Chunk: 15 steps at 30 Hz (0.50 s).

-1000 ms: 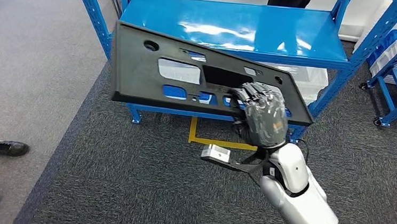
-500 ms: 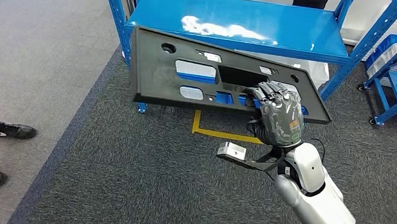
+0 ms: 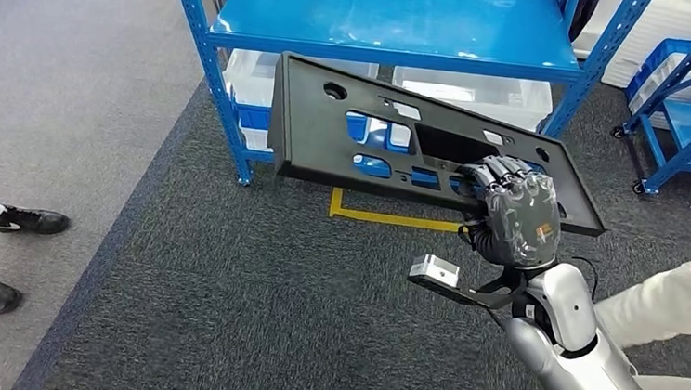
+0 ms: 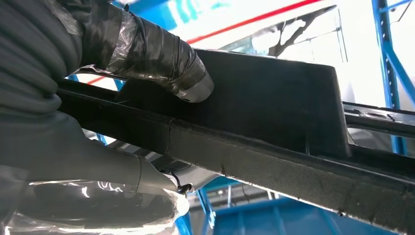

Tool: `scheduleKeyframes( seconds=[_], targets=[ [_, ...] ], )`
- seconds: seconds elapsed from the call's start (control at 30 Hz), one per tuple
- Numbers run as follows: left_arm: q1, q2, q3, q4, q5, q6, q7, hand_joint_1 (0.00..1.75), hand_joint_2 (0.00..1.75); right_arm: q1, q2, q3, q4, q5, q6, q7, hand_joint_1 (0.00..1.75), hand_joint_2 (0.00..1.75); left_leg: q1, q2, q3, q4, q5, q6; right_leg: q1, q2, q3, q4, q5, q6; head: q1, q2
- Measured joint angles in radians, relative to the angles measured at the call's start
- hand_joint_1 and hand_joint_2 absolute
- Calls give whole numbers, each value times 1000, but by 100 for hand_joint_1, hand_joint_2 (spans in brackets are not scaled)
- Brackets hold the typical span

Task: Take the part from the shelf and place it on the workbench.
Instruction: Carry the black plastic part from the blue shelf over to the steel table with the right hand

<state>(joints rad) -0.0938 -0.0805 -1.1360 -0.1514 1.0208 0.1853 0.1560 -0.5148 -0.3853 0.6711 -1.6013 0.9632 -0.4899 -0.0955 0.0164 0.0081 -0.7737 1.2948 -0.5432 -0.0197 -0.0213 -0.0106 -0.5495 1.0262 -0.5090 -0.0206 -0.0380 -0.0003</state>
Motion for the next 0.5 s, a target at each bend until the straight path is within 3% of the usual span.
scheduleKeyframes(
  seconds=[0.03,0.07,0.17,0.23,0.3,0.37,0.43,0.5],
  targets=[
    [0,0,0,0,0,0,0,0,175,5,-2,-1,-1,-1,2,0,175,175,0,0,5,24,0,1,2,1,-8,1,6,1,0,0],
    [0,0,0,0,0,0,0,0,175,9,-4,-2,-2,-1,3,0,175,175,-1,0,28,11,16,4,3,1,-14,2,10,2,0,0],
    [-1,1,-1,0,0,0,-4,0,175,20,-13,-14,-12,-6,5,-2,175,175,-5,-5,166,-179,60,22,6,2,-25,7,17,10,0,0],
    [-1,2,-2,0,0,-2,-6,0,175,27,-21,-24,-20,-12,6,-5,175,175,-11,-7,211,-256,58,30,7,1,-30,7,23,20,0,0],
    [-1,1,-4,0,0,-5,-7,0,175,43,-30,-35,-29,-13,6,-9,175,175,-11,-8,214,-272,63,38,8,-1,-30,4,28,32,1,0],
    [-1,0,-7,0,-2,-7,-7,0,175,70,-42,-49,-44,-7,0,-14,175,175,-6,-10,215,-286,75,53,7,1,-40,27,6,41,1,0],
    [-1,-1,-11,0,-3,-9,-9,0,175,100,-54,-64,-56,3,-10,-20,175,175,-5,-14,210,-293,84,65,6,5,-79,119,-56,47,2,0],
    [0,-1,-17,0,-4,-10,-11,0,175,137,-62,-76,-65,13,-21,-25,175,175,-7,-23,200,-290,89,69,6,7,-129,237,-110,52,2,0]
  ],
)
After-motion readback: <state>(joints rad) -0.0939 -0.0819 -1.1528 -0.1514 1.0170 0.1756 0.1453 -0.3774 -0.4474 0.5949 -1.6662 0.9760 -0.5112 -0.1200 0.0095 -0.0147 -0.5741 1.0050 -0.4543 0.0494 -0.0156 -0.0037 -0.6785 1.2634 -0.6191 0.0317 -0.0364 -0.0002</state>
